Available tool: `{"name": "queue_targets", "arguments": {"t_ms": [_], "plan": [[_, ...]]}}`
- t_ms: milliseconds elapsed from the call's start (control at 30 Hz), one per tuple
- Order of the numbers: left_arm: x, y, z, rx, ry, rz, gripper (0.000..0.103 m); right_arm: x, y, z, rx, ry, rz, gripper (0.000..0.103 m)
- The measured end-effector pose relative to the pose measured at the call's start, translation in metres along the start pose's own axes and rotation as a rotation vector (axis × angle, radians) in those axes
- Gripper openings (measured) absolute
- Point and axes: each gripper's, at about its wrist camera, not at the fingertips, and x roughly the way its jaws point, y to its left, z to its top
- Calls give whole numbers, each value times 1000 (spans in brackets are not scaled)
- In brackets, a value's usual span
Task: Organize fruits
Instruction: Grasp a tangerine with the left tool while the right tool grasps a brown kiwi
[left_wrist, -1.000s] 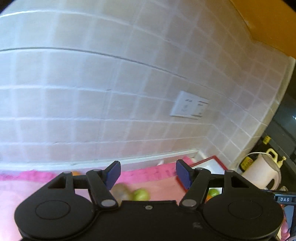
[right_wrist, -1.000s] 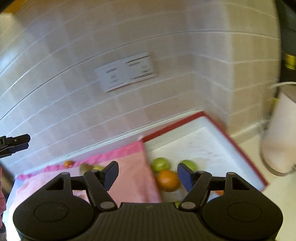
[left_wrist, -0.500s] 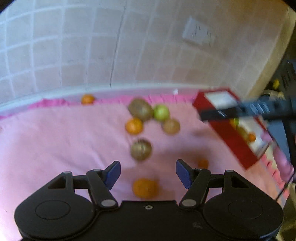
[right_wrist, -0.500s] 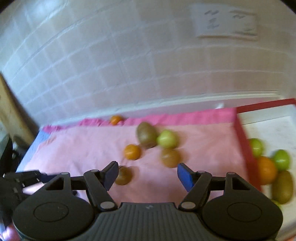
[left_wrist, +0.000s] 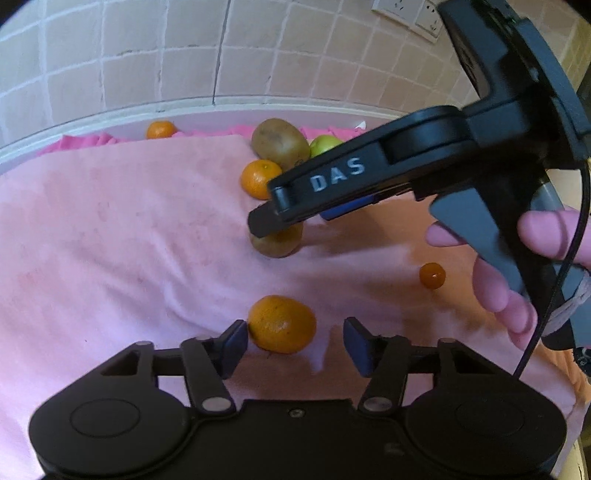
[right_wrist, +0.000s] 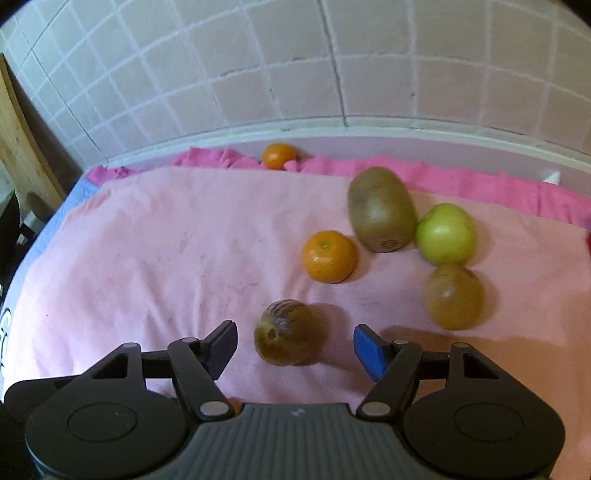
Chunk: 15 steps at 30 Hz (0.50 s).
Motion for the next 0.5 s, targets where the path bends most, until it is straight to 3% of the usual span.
{"name": "queue_targets", "arguments": {"t_ms": [133, 267, 500], "plan": [[4, 0, -2, -5, 1, 24, 60, 13, 4, 2, -6, 13, 5, 68], [2, 2, -2, -21, -6, 37, 47, 22, 6, 2, -22, 24, 4, 62], [-2, -1, -4, -15, -8, 43, 47, 24, 12, 2, -82, 15, -24, 44]]}}
